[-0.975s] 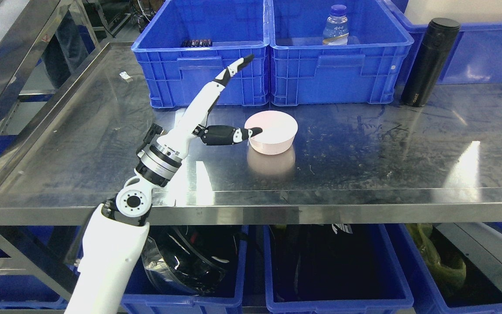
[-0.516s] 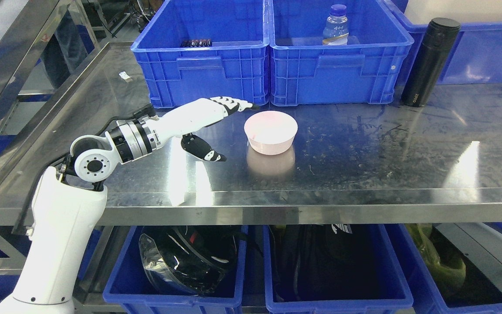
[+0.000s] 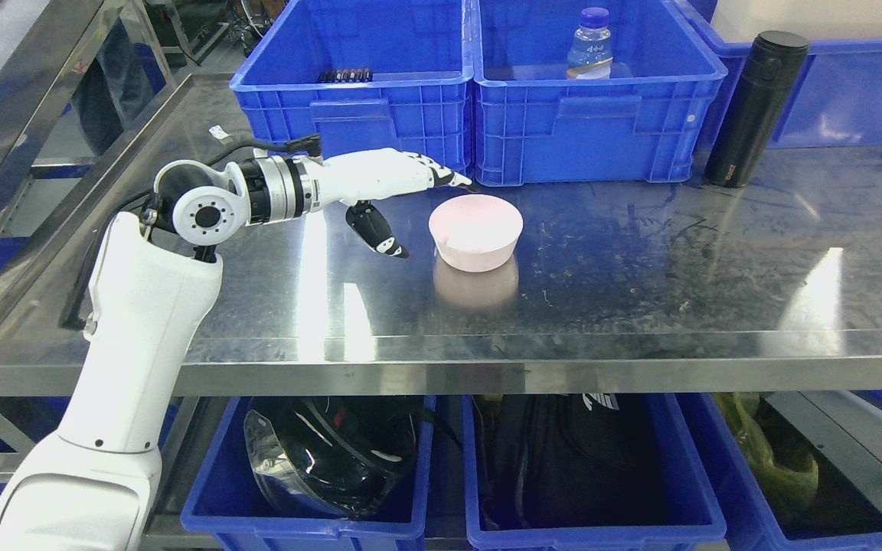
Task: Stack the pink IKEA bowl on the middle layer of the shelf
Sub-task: 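Swing the left hand out and open it beside the pink bowl, then lower the left hand onto the pink bowl rim and grip it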
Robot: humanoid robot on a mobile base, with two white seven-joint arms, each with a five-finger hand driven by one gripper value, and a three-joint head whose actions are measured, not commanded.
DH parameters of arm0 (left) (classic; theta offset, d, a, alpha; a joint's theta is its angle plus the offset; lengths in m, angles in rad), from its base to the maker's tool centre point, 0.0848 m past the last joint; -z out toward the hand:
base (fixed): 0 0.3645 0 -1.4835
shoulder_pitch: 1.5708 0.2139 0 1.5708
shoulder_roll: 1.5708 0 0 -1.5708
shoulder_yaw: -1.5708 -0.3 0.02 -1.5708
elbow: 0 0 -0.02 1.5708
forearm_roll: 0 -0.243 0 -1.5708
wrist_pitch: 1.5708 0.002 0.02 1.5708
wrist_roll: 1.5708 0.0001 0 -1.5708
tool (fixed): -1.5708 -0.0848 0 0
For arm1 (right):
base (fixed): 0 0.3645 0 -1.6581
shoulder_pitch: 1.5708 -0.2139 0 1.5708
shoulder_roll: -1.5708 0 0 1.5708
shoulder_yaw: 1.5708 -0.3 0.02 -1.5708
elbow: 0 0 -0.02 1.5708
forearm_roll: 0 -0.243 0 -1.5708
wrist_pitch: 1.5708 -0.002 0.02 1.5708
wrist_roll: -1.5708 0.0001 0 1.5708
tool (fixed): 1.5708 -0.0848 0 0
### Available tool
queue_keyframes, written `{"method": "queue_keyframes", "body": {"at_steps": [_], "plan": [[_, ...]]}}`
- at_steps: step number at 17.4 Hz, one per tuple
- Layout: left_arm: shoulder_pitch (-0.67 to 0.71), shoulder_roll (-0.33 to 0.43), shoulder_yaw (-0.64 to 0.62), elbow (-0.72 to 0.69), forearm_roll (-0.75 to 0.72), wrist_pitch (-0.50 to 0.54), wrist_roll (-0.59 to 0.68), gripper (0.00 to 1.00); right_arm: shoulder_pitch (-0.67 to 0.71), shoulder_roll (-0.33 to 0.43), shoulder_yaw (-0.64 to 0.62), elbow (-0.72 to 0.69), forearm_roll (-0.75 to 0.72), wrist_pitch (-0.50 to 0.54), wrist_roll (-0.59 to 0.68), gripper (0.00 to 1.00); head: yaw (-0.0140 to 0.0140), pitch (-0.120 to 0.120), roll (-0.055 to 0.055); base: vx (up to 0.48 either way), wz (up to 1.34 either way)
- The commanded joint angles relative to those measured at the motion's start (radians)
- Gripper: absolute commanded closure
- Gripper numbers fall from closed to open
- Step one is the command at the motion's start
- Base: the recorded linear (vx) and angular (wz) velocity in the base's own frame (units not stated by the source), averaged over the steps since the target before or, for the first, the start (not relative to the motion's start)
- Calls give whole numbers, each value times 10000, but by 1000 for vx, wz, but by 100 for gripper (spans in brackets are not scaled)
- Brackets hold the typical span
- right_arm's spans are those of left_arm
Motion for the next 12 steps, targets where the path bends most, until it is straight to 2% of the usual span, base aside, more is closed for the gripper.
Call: {"method": "queue_keyframes", "body": {"at_steps": [1, 5, 7, 12], "plan": [[-1048, -1026, -1864, 2552, -268, -7, -115, 15, 47, -175, 0, -175, 0, 0, -7, 0, 0, 0, 0, 0, 0], [-1216, -1639, -2280, 3304, -711, -37, -131, 16, 47, -175, 0, -175, 0, 0, -7, 0, 0, 0, 0, 0, 0], [-1355, -2176, -2280, 3749, -1172, -98, -131, 17, 47, -175, 0, -175, 0, 0, -7, 0, 0, 0, 0, 0, 0], [-1831, -2622, -2035, 4518, -2460, -191, -131, 25, 47, -175, 0, -175, 0, 0, -7, 0, 0, 0, 0, 0, 0]]}}
